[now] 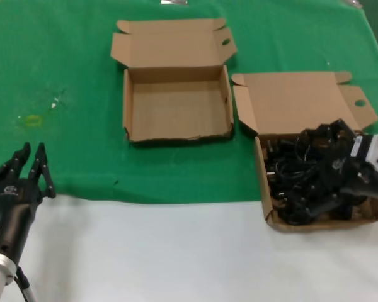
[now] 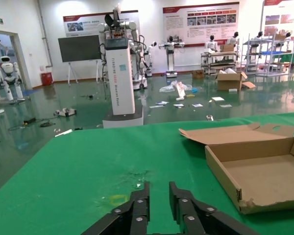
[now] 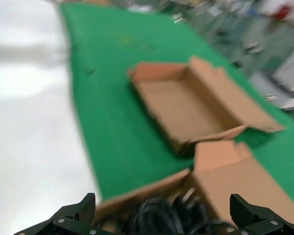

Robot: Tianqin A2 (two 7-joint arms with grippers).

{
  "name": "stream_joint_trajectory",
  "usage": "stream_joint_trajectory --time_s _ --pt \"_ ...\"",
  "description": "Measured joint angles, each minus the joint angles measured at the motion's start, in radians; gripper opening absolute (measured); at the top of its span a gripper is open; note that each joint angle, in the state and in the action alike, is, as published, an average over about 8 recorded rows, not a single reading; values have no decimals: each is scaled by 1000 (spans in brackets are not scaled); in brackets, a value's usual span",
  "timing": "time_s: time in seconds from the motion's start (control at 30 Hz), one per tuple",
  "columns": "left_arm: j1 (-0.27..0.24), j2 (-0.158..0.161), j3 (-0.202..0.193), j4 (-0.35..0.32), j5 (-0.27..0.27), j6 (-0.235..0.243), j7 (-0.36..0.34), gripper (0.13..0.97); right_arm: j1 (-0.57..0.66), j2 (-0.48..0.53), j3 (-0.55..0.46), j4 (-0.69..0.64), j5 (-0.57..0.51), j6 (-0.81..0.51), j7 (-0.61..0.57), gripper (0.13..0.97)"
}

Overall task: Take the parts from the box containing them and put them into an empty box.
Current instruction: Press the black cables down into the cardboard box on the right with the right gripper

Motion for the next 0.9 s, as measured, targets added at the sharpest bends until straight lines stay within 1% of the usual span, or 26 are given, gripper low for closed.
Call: stream_joint_trajectory --time_s 0.07,0.1,0.23,0.37,0.43,0.57,0.67,0.9 --pt "0 0 0 0 0 0 0 271 50 6 -15 -30 -23 -84 -19 966" --pt "0 0 0 0 0 0 0 271 76 7 -24 -48 -36 -125 -30 966" --pt "0 0 0 0 0 0 0 221 190 -4 -60 -135 -101 -278 -88 966" --pt "0 0 0 0 0 0 0 171 314 -39 -101 -241 -181 -411 -165 966" --pt "0 0 0 0 0 0 0 168 372 -64 -118 -294 -219 -461 -204 966" --pt "0 0 0 0 0 0 0 154 467 -120 -143 -387 -280 -522 -272 966" --pt "0 0 0 0 0 0 0 144 515 -157 -153 -440 -311 -544 -310 966" --pt "0 0 0 0 0 0 0 144 563 -221 -157 -521 -349 -556 -364 961"
